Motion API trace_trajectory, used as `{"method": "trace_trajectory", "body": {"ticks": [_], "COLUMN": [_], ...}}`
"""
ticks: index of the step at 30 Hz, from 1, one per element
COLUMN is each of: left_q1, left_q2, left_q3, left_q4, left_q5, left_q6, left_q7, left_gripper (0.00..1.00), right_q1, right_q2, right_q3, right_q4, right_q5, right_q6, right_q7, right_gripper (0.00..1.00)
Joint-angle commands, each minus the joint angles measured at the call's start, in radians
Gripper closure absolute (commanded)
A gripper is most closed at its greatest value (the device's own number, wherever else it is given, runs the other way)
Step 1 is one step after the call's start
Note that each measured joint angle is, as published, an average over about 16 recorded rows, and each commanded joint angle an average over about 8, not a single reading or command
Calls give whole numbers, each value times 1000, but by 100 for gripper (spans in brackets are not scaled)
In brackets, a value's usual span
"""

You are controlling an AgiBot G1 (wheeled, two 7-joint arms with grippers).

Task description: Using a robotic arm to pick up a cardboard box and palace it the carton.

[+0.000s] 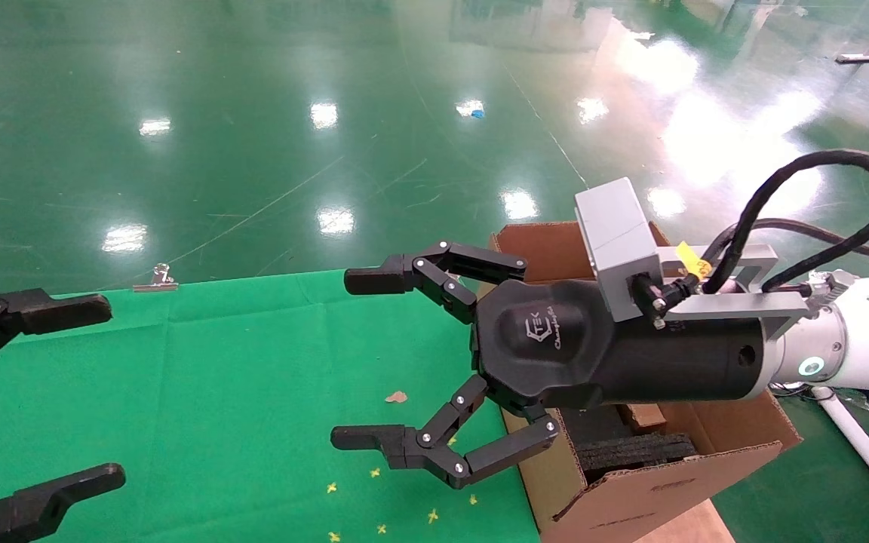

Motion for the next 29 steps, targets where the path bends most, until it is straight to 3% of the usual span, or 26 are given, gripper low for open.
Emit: {"method": "trace_trajectory", "body": {"ticks": [1,29], "left_q1": [0,0], "left_q2": [0,0], "left_q3": [0,0], "left_q4": [0,0], "left_q5": [0,0], "left_q6": [0,0], "left_q7": [0,0], "left_gripper": [0,0], "right_q1": [0,0], "right_q2": [0,0], "right_q3": [0,0], "right_q4": [0,0], "right_q5": [0,0], "right_q6": [0,0], "right_q7": [0,0], "right_gripper": [0,0]}}
